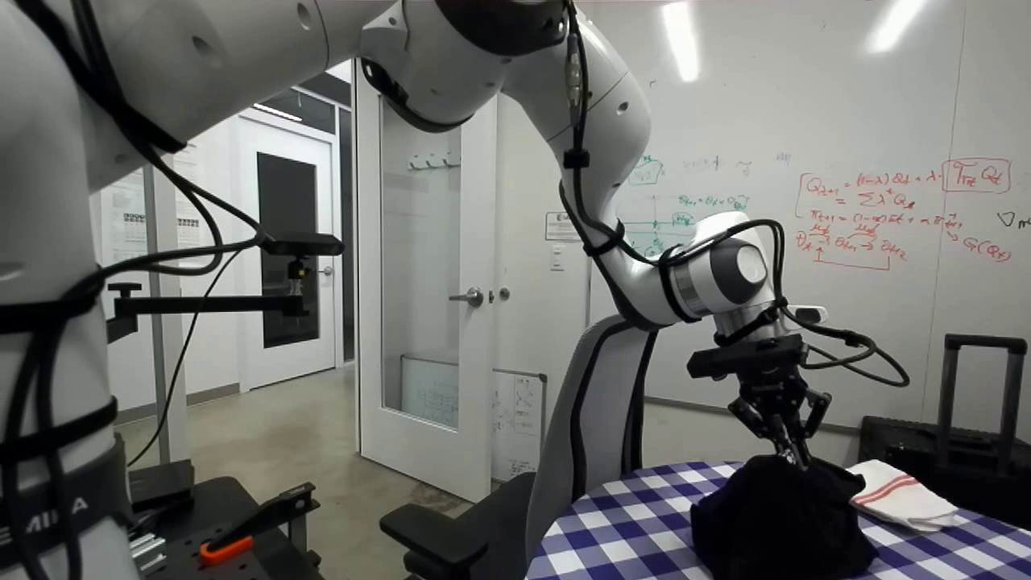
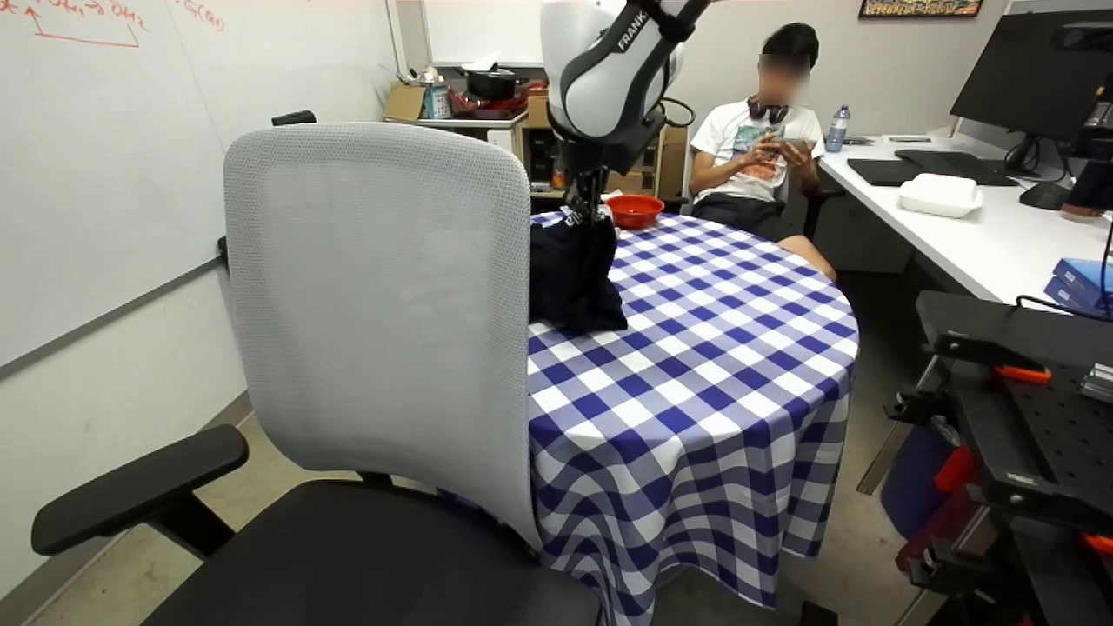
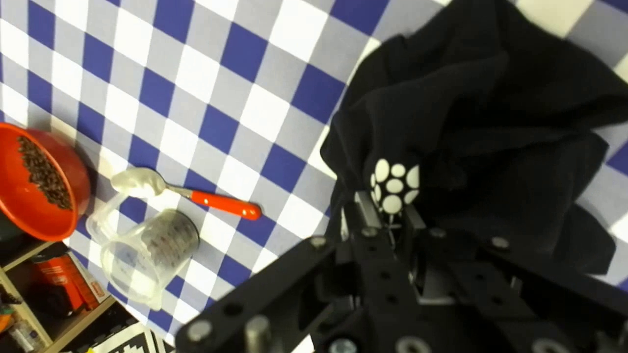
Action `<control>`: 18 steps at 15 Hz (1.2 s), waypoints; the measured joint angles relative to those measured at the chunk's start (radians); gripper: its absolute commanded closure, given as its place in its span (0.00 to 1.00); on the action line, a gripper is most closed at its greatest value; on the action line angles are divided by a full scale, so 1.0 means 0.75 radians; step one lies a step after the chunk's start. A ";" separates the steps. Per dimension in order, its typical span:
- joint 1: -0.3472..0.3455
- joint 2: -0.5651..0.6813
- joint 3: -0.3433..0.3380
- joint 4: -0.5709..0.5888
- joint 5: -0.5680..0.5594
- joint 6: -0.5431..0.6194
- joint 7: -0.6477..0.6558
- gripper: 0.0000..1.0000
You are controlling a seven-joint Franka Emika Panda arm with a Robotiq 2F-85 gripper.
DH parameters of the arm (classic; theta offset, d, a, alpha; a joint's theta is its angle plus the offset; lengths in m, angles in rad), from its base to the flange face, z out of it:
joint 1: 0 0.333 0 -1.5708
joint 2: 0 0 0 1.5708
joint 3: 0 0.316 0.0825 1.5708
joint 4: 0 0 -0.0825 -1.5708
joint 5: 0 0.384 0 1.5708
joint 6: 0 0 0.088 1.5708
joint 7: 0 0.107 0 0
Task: Put the cloth on the head rest
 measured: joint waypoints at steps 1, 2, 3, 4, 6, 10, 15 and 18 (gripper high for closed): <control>0.012 0.000 -0.019 -0.030 -0.036 -0.021 0.000 0.61; 0.026 0.002 -0.038 -0.061 -0.070 -0.043 0.001 0.56; 0.039 0.004 -0.052 -0.091 -0.103 -0.069 0.001 0.47; 0.051 0.007 -0.061 -0.118 -0.138 -0.101 0.000 0.40; 0.073 0.008 -0.064 -0.152 -0.185 -0.148 -0.001 0.25; 0.108 -0.006 -0.046 -0.163 -0.201 -0.154 -0.001 0.01; 0.096 -0.050 0.031 -0.119 -0.061 -0.146 0.052 0.00; 0.097 -0.029 0.044 -0.072 -0.020 -0.098 0.134 0.00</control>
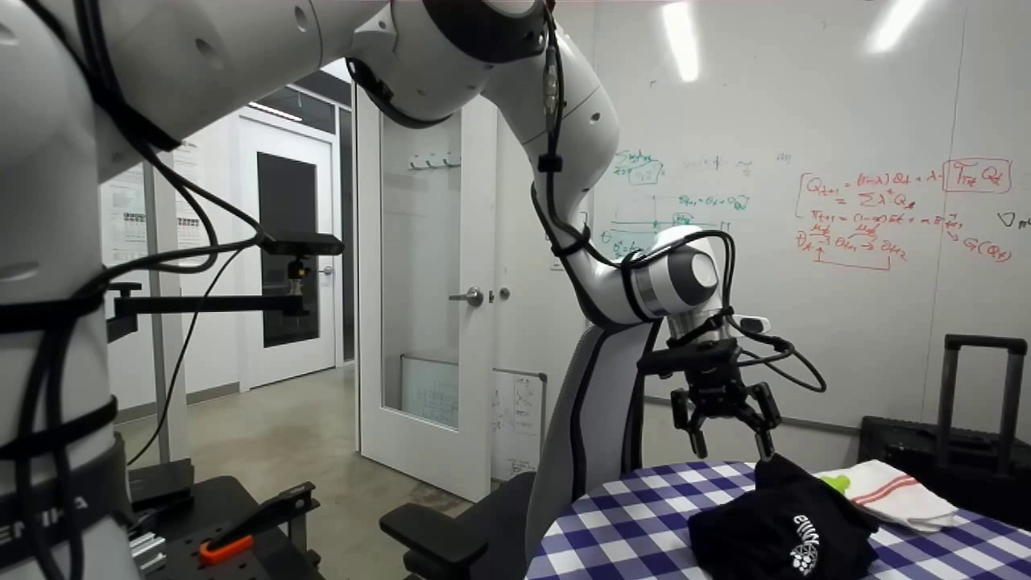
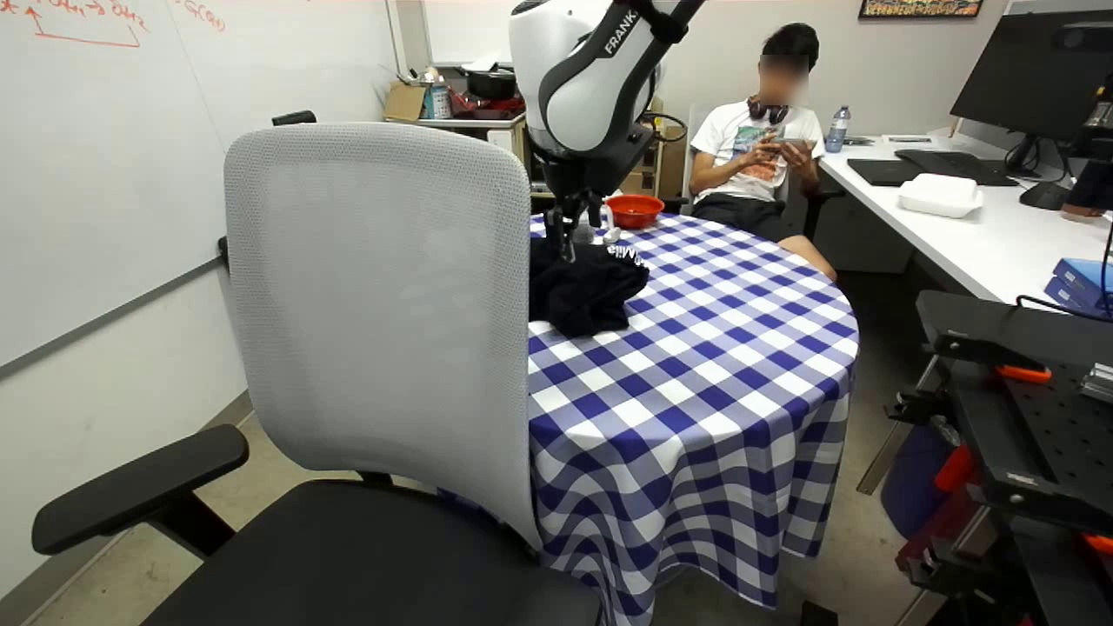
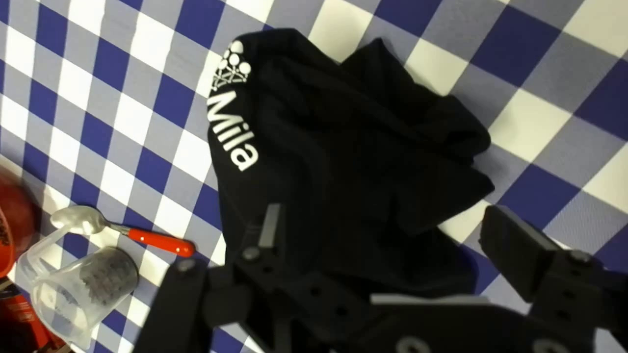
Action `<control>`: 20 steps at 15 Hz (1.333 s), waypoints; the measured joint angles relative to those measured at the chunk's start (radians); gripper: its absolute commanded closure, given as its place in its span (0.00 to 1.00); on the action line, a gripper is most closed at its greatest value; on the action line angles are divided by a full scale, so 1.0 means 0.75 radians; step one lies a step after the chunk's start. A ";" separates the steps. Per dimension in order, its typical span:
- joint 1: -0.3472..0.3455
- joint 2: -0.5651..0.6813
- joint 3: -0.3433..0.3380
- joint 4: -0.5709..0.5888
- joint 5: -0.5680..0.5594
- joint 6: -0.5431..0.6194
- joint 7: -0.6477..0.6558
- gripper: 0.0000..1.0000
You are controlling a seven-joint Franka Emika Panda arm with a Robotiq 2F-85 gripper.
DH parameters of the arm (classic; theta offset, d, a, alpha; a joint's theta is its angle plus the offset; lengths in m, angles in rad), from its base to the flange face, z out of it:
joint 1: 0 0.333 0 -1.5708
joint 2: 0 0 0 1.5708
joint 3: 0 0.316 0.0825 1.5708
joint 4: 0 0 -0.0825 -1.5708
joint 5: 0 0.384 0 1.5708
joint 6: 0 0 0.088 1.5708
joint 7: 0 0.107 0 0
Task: Put the cloth on the head rest
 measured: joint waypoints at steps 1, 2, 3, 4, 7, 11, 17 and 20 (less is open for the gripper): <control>0.001 0.016 0.000 0.018 0.004 0.027 0.041 0.00; 0.001 0.037 -0.003 0.039 0.008 0.056 0.087 0.00; 0.001 0.061 -0.009 0.063 0.021 0.081 0.138 0.00; 0.000 0.087 -0.016 0.091 0.041 0.097 0.185 0.00; -0.004 0.162 -0.036 0.186 0.105 0.103 0.299 0.00; -0.006 0.256 -0.057 0.313 0.179 0.099 0.428 0.00; 0.023 0.405 -0.133 0.472 0.175 0.102 0.475 0.00; 0.028 0.475 -0.165 0.557 0.180 0.103 0.562 0.00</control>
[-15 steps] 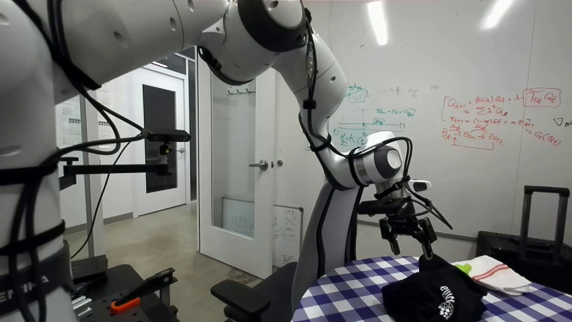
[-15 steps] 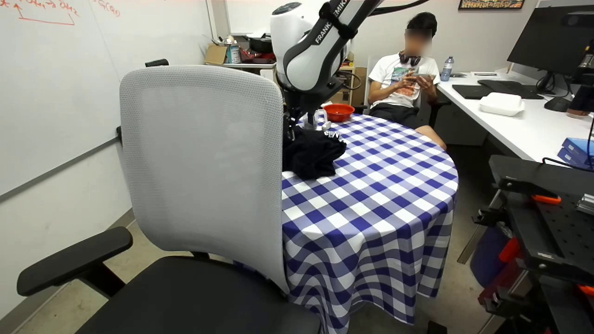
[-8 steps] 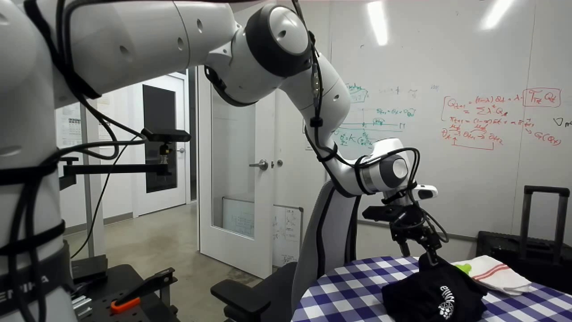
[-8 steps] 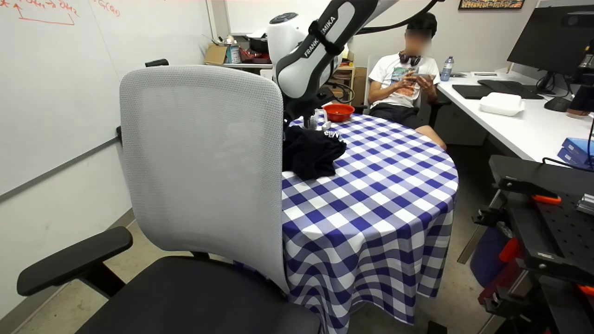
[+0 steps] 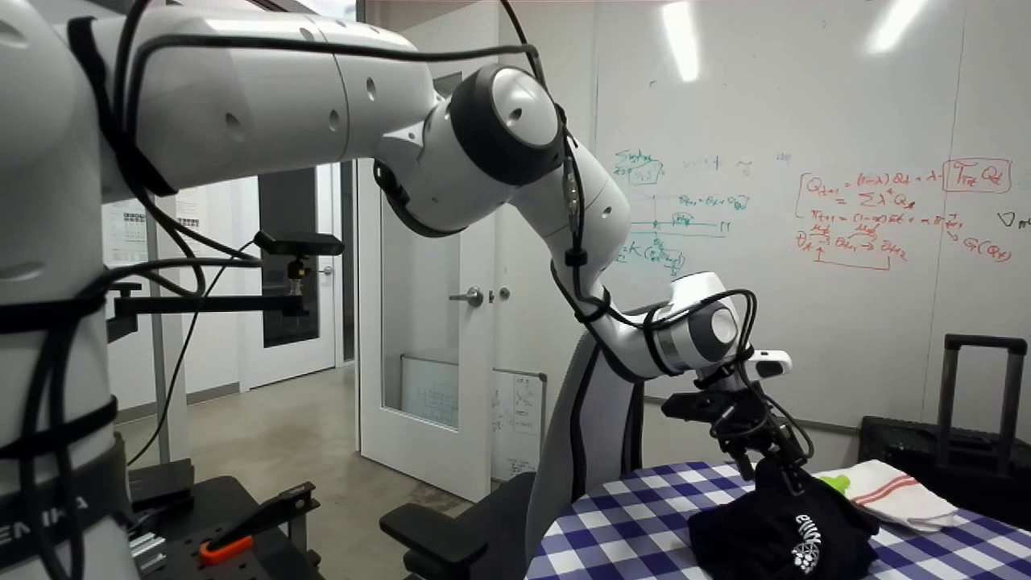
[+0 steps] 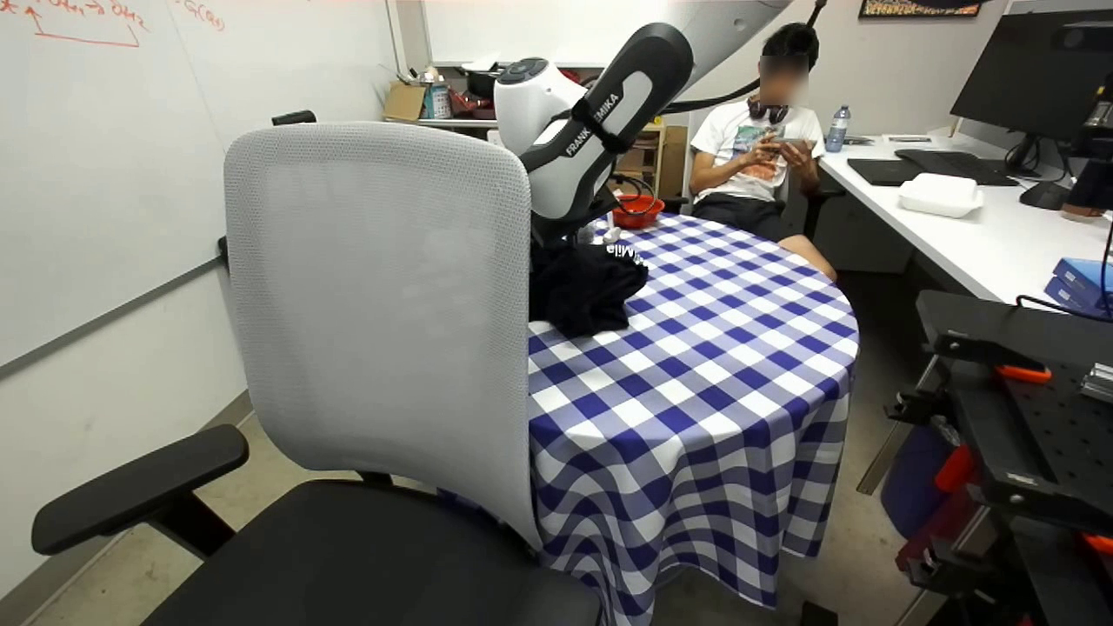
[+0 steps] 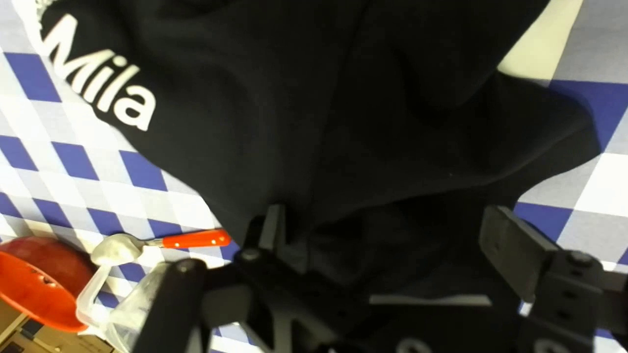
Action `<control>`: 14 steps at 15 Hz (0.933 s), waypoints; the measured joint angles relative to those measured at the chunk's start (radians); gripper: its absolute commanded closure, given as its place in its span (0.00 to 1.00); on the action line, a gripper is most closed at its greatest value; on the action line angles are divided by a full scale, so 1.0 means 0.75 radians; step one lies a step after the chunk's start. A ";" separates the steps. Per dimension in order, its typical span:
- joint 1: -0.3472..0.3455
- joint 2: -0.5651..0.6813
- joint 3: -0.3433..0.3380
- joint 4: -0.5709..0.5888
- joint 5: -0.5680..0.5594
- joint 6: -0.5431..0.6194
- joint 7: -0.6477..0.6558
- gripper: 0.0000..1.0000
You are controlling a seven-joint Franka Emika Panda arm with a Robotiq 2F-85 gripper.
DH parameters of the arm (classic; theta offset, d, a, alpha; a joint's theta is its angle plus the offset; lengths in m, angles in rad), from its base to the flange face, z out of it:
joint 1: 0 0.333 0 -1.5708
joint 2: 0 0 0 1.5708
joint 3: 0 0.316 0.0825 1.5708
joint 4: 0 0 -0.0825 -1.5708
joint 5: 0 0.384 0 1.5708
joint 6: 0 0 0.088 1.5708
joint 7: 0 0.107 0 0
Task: Put the cloth on the head rest
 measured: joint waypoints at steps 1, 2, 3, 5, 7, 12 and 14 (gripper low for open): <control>-0.004 0.013 -0.001 0.027 0.005 -0.001 0.025 0.00; -0.010 0.020 -0.001 0.054 0.011 -0.003 0.048 0.00; -0.017 0.024 -0.002 0.082 0.014 -0.004 0.070 0.00; -0.031 0.030 -0.004 0.137 0.016 -0.007 0.111 0.00; -0.046 0.037 -0.005 0.187 0.016 -0.010 0.145 0.00; -0.068 0.062 0.029 0.295 0.020 -0.050 0.169 0.00; -0.068 0.076 0.052 0.341 0.020 -0.081 0.169 0.00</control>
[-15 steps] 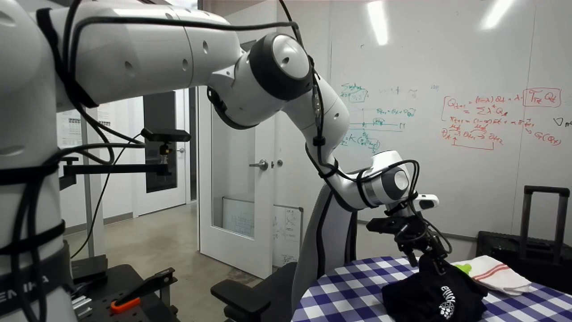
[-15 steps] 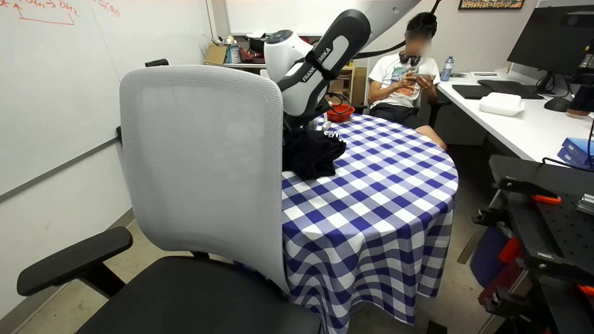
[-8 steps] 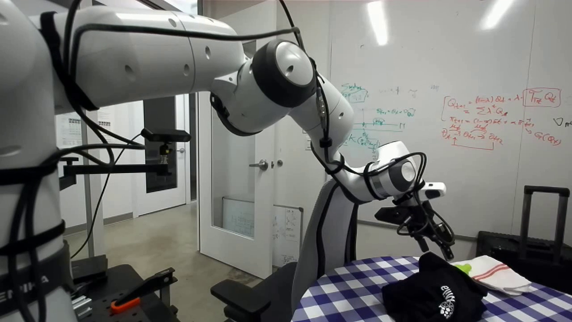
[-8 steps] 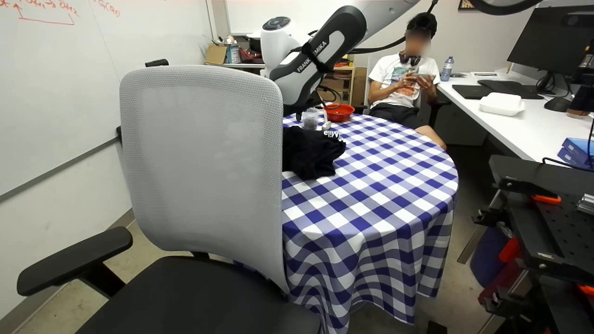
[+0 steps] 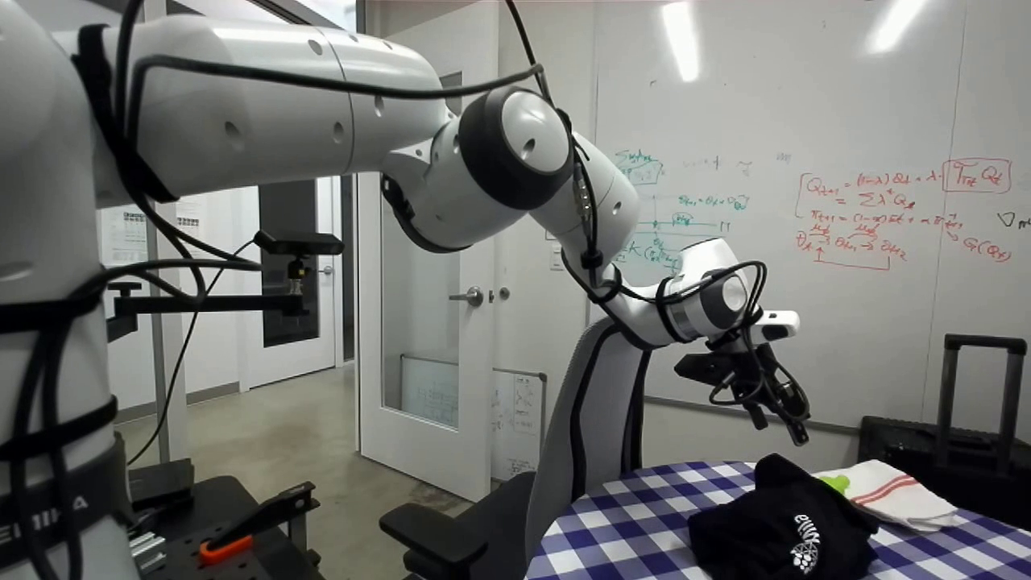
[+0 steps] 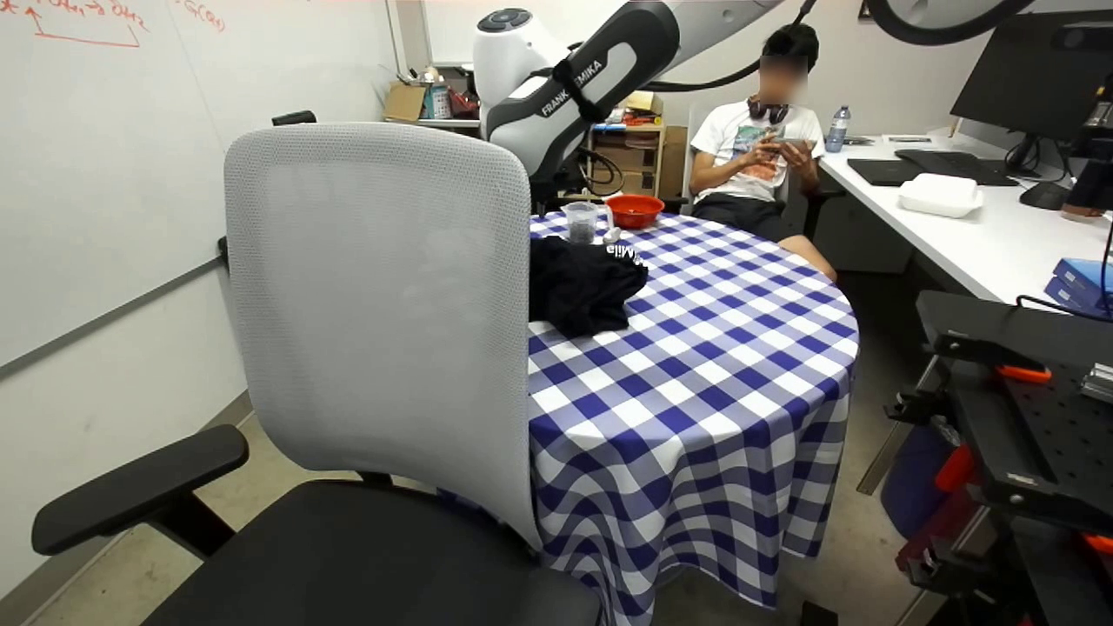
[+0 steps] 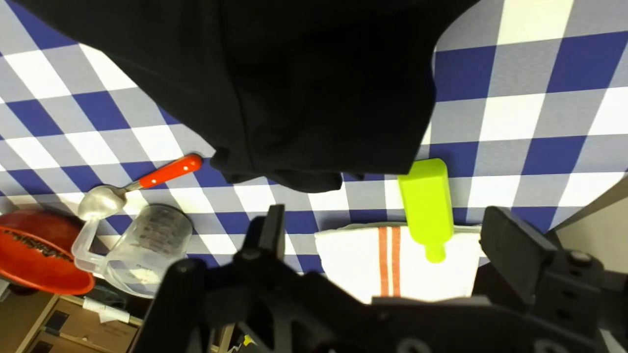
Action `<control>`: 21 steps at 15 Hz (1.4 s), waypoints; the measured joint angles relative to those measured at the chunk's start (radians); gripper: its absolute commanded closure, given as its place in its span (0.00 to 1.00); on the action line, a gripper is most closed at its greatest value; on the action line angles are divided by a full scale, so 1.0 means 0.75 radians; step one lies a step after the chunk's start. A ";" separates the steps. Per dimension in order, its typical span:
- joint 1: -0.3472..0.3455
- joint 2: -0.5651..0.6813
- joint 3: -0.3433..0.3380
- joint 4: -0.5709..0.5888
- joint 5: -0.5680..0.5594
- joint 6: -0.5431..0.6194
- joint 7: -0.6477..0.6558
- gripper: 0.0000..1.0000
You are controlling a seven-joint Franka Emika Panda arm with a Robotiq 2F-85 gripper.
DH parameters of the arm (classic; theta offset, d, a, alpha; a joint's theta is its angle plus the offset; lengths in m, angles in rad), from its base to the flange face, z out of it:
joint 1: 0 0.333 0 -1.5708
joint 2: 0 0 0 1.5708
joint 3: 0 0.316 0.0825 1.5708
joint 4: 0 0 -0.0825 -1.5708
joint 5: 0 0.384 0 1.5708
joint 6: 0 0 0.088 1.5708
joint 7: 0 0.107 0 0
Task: Put the cloth on the head rest
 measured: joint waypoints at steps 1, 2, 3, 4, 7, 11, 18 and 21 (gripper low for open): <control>0.000 0.006 0.013 0.020 0.000 -0.017 -0.002 0.00; 0.001 0.014 0.025 0.039 0.000 -0.036 -0.004 0.00; 0.002 0.023 0.033 0.057 0.000 -0.056 -0.007 0.00; 0.003 0.035 0.037 0.075 0.000 -0.077 -0.009 0.00; -0.001 0.079 0.034 0.117 -0.009 -0.141 -0.019 0.00; -0.001 0.150 0.028 0.180 -0.021 -0.212 -0.031 0.00; 0.000 0.235 -0.011 0.303 -0.058 -0.244 -0.030 0.00; -0.002 0.235 -0.027 0.306 -0.112 -0.245 -0.024 0.00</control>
